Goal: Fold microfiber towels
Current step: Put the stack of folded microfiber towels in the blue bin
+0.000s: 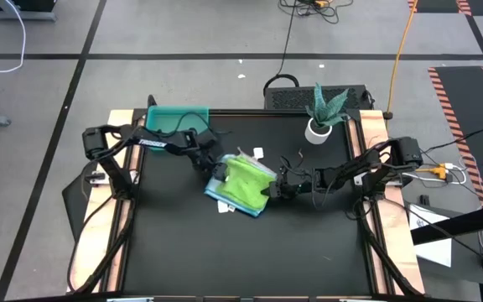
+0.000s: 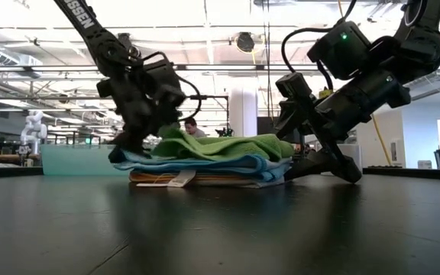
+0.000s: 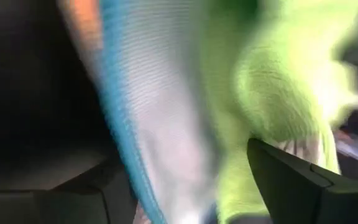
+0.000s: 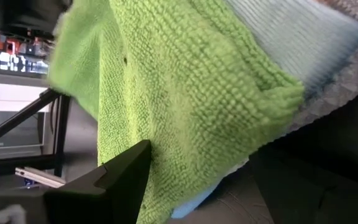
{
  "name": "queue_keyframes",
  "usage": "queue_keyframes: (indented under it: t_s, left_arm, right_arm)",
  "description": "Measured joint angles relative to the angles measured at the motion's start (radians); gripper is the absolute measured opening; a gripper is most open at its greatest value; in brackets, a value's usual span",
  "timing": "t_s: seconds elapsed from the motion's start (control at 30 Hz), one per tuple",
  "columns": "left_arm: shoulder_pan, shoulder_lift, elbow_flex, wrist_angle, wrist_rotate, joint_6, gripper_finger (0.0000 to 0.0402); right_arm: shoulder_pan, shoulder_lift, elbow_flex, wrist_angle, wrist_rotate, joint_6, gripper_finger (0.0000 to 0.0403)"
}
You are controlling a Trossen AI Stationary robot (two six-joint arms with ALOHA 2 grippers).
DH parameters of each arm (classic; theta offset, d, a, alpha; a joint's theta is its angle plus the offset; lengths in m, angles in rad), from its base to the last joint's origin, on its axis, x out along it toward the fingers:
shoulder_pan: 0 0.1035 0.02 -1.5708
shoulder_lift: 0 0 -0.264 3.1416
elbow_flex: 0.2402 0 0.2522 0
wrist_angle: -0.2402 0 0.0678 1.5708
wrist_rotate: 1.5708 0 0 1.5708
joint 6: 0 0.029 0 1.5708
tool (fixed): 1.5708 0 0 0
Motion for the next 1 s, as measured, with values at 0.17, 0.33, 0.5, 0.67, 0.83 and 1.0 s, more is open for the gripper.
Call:
queue_keyframes:
  t_s: [0.17, 0.33, 0.5, 0.67, 0.83, 1.0]
  left_arm:
    - [0.040, -0.049, 0.002, -0.048, 0.068, -0.005, 0.0258]
    - [0.044, -0.109, 0.004, -0.061, 0.020, 0.003, 0.0251]
    - [0.043, -0.180, 0.004, -0.066, -0.009, -0.006, 0.0251]
    - [0.037, -0.264, 0.005, -0.068, -0.034, -0.024, 0.0251]
    - [0.006, -0.299, 0.006, -0.058, -0.087, -0.060, 0.0251]
    - [-0.034, -0.280, 0.004, -0.173, -0.207, -0.057, 0.0251]
  right_arm:
    - [0.000, 0.000, -0.001, 0.004, -0.005, -0.003, 0.0265]
    - [0.000, 0.000, -0.001, 0.003, -0.007, -0.003, 0.0265]
    - [0.000, 0.000, -0.001, 0.004, -0.007, -0.004, 0.0265]
    - [0.000, 0.000, -0.001, 0.003, -0.007, -0.006, 0.0265]
    - [0.000, 0.000, -0.001, 0.003, -0.007, -0.006, 0.0265]
    - [0.000, 0.001, -0.001, 0.006, -0.006, -0.006, 0.0265]
